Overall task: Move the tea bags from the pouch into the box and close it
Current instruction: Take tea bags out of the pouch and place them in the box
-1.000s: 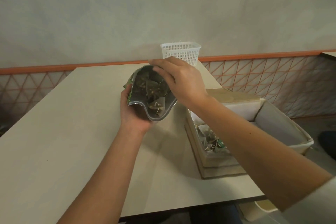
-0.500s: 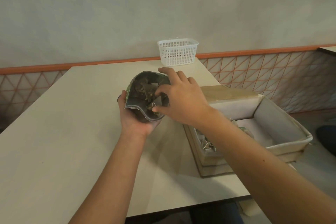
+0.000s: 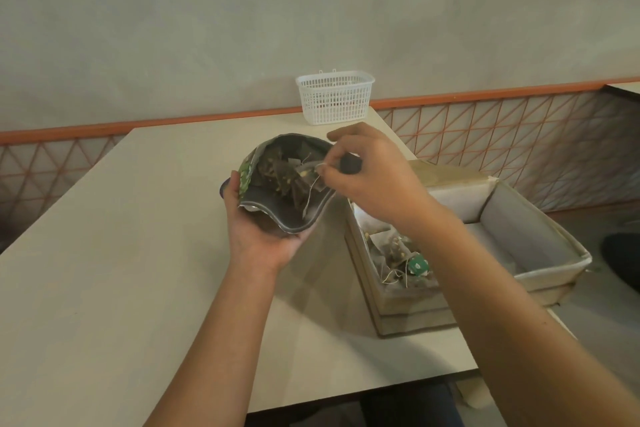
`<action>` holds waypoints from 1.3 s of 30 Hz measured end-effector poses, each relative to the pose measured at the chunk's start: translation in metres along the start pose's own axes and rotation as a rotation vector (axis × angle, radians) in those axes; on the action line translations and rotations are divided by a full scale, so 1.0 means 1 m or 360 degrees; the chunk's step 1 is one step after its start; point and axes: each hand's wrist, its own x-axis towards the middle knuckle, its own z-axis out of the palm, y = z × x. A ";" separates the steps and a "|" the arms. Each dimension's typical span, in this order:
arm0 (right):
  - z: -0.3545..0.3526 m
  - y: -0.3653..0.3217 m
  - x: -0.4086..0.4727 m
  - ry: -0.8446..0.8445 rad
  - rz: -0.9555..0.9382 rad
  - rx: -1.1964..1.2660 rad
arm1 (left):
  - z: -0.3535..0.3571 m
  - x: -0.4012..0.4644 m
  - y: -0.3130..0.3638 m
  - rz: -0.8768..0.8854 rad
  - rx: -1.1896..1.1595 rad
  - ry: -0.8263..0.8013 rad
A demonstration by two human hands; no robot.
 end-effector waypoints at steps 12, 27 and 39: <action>-0.064 0.026 -0.031 0.0506 0.0302 0.0527 | -0.004 0.011 -0.015 -0.0008 -0.0008 -0.0056; -0.056 0.066 -0.047 -0.0626 0.0711 -0.0417 | -0.006 0.015 -0.012 -0.0107 0.0057 -0.0188; -0.035 -0.013 -0.023 -0.0122 0.0137 -0.0128 | -0.002 0.013 -0.006 -0.0085 0.0086 -0.0078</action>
